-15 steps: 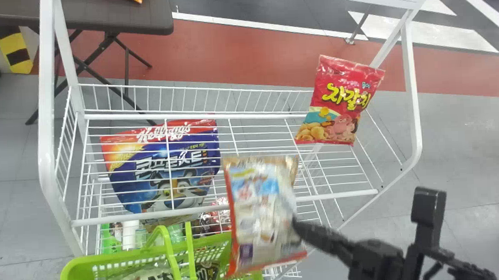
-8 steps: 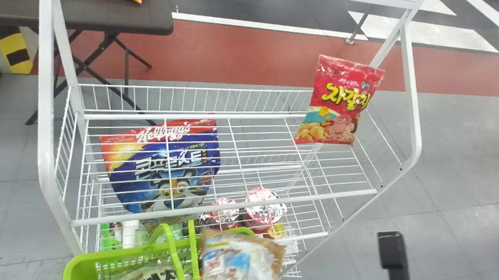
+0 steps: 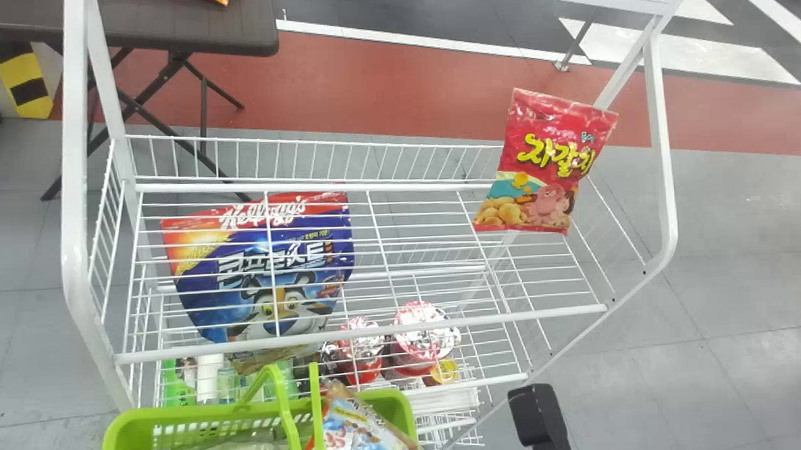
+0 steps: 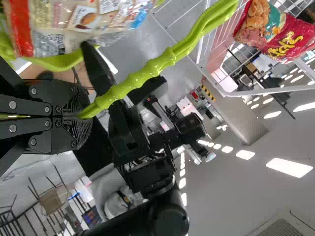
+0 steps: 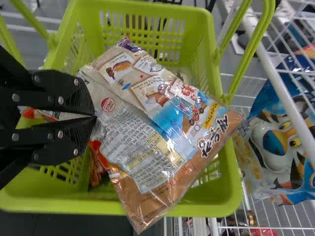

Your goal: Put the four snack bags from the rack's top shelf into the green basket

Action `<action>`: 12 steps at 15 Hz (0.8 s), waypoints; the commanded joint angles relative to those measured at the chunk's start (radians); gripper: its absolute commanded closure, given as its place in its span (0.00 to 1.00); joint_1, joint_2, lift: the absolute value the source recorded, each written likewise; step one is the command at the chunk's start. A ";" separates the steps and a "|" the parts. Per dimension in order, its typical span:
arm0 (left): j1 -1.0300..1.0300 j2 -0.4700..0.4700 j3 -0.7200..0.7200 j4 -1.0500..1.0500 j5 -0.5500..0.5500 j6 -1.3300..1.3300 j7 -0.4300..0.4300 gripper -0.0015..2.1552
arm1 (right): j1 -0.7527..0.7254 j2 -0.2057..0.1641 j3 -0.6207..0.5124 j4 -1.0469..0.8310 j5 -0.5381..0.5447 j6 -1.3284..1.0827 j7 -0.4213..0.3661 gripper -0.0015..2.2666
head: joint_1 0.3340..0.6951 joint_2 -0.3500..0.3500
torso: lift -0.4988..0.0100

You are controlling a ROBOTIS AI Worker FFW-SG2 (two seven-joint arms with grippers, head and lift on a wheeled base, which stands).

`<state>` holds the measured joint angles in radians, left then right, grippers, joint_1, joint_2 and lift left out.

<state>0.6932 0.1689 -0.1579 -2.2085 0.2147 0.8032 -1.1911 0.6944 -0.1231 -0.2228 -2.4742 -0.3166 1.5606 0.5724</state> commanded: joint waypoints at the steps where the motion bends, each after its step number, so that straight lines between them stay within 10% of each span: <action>1: -0.004 -0.002 -0.002 0.003 0.000 0.000 0.002 0.82 | -0.001 -0.029 0.003 -0.005 0.010 0.012 0.052 0.00 | 1.00 0.00 | 0.98; 7: -0.007 -0.003 -0.009 0.006 -0.012 0.003 0.004 0.82 | 0.025 0.005 -0.115 -0.018 -0.167 -0.033 0.176 0.03 | 1.00 0.00 | 0.98; 12: -0.004 -0.005 -0.011 0.003 -0.012 0.000 0.004 0.82 | 0.004 0.011 -0.130 -0.109 -0.065 0.012 0.150 0.03 | 1.00 0.00 | 0.98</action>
<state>0.6901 0.1651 -0.1674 -2.2056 0.2024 0.8033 -1.1884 0.6987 -0.1118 -0.3514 -2.5789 -0.3830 1.5661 0.7122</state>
